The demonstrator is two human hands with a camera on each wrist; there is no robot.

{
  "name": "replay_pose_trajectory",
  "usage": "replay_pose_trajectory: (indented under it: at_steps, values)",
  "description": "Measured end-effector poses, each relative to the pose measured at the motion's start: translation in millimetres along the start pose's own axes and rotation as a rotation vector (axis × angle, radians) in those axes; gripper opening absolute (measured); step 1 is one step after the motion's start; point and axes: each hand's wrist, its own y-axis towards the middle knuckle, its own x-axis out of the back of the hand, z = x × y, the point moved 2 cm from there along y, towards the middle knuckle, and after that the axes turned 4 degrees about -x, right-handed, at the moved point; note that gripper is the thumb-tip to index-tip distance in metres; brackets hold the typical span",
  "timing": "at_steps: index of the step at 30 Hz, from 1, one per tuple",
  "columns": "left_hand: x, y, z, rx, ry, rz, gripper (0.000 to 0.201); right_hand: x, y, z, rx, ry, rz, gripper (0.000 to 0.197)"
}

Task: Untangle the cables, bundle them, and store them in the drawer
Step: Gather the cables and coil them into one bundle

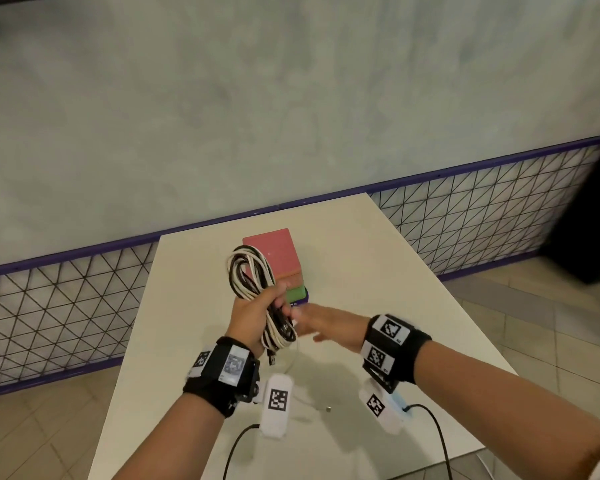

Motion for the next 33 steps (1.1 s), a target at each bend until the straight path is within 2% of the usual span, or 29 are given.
replay_pose_trajectory:
  at_steps: [2,4,7,9,11,13,18,20,23,27,29,31,33]
  values:
    - [-1.5,2.4,-1.1,0.010,-0.046,0.032,0.016,-9.5,3.4,-13.2,-0.067,0.003,0.041,0.073]
    - [-1.7,5.0,-0.2,0.010,-0.024,0.037,0.028,-16.3,6.8,-19.4,-0.064,0.117,0.015,0.074]
    - [-4.7,3.5,1.9,-0.015,0.052,0.004,0.047,-17.9,4.9,-18.8,-0.052,0.300,-0.007,0.056]
    - [-6.6,2.1,3.2,-0.025,0.078,-0.029,0.051,-18.0,2.1,-19.3,-0.061,0.308,-0.013,0.045]
    - [-6.4,2.5,4.2,-0.028,0.119,-0.075,0.054,-17.6,1.5,-21.6,-0.051,0.224,-0.047,0.033]
    - [-4.3,5.0,4.9,-0.033,0.167,-0.128,0.054,-17.4,1.8,-24.6,-0.038,0.178,-0.070,0.030]
    - [0.1,8.6,7.1,0.017,0.062,-0.282,0.054,-9.4,0.7,-26.6,-0.007,0.549,-0.065,0.021]
    - [0.9,8.6,7.6,0.022,-0.020,-0.291,0.049,-3.6,1.3,-28.1,-0.033,0.563,-0.121,0.015]
    - [6.5,13.9,6.4,0.027,-0.183,-0.306,0.042,6.6,2.4,-37.2,-0.019,0.437,-0.240,0.010]
    - [13.4,20.4,-2.0,0.010,-0.259,-0.367,0.042,9.1,2.6,-58.2,0.042,0.023,-0.390,0.012]
    - [12.6,19.1,-3.2,0.009,-0.228,-0.416,0.041,0.0,4.6,-62.1,0.031,-0.210,-0.327,0.017]
    - [9.8,16.2,-0.1,0.009,-0.165,-0.463,0.040,-11.0,7.6,-51.3,0.017,-0.510,-0.168,0.026]
    - [7.5,12.8,5.2,-0.019,-0.023,-0.454,0.040,-13.0,11.5,-27.0,0.038,-0.708,-0.013,0.033]
